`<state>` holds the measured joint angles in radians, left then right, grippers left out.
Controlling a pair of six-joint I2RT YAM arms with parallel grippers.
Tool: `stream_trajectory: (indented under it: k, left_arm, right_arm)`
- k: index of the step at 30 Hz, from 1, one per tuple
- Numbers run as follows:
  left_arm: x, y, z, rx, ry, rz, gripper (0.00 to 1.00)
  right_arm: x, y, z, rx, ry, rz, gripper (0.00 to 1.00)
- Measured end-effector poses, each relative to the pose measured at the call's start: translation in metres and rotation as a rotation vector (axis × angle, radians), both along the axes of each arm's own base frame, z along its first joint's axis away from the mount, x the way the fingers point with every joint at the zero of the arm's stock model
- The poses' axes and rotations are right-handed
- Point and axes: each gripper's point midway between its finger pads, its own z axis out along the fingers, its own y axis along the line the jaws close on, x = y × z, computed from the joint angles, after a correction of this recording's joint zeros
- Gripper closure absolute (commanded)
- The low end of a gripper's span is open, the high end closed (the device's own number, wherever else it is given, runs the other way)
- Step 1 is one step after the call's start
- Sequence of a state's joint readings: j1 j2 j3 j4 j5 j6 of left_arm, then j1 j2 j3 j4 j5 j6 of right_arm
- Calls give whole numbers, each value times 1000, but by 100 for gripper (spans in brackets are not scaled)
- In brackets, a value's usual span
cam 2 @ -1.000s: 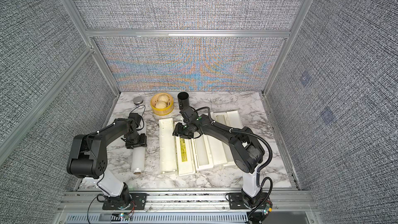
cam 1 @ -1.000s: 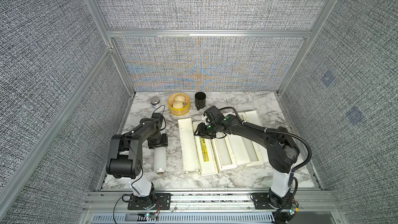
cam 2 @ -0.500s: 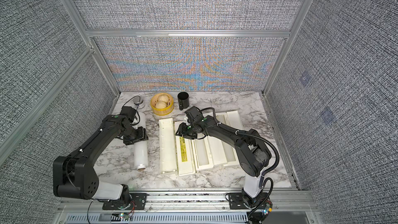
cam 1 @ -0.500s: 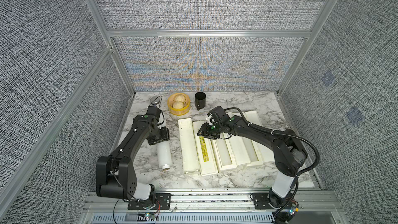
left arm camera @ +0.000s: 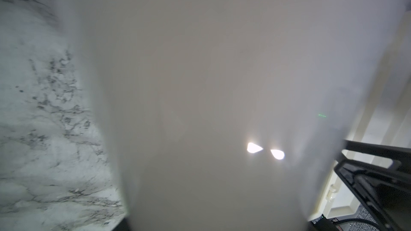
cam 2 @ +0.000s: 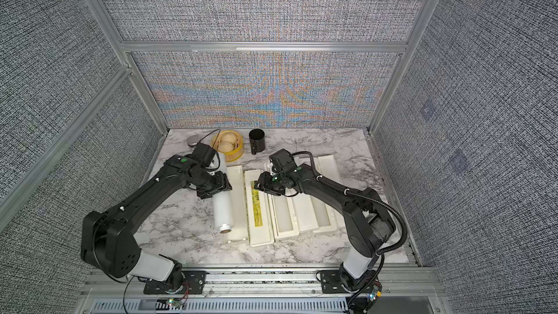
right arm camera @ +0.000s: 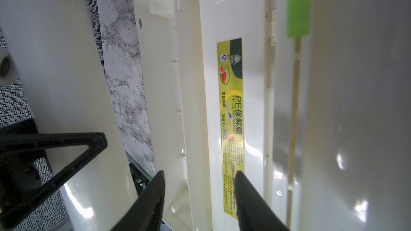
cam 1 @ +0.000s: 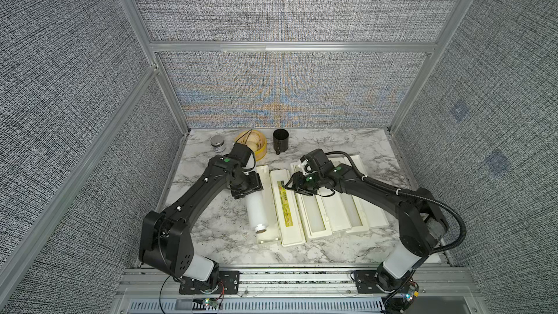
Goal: Put plastic wrap rolls into dispensers
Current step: Place the plastic wrap into the plastic wrap cutting box.
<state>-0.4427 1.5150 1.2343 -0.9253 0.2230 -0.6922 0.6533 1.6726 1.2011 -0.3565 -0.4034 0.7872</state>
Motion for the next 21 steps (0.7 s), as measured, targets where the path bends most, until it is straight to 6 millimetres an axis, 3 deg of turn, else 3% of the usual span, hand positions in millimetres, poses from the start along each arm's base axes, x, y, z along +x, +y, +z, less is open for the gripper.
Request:
stream_trajectory:
  k: [7, 21]
  left_arm:
    - [3, -27, -23, 68, 7, -51, 45]
    - [-16, -18, -64, 169, 52, -47, 45]
  right_arm:
    - [-8, -24, 0, 2, -3, -31, 47]
    - [-6, -35, -6, 13, 6, -46, 47]
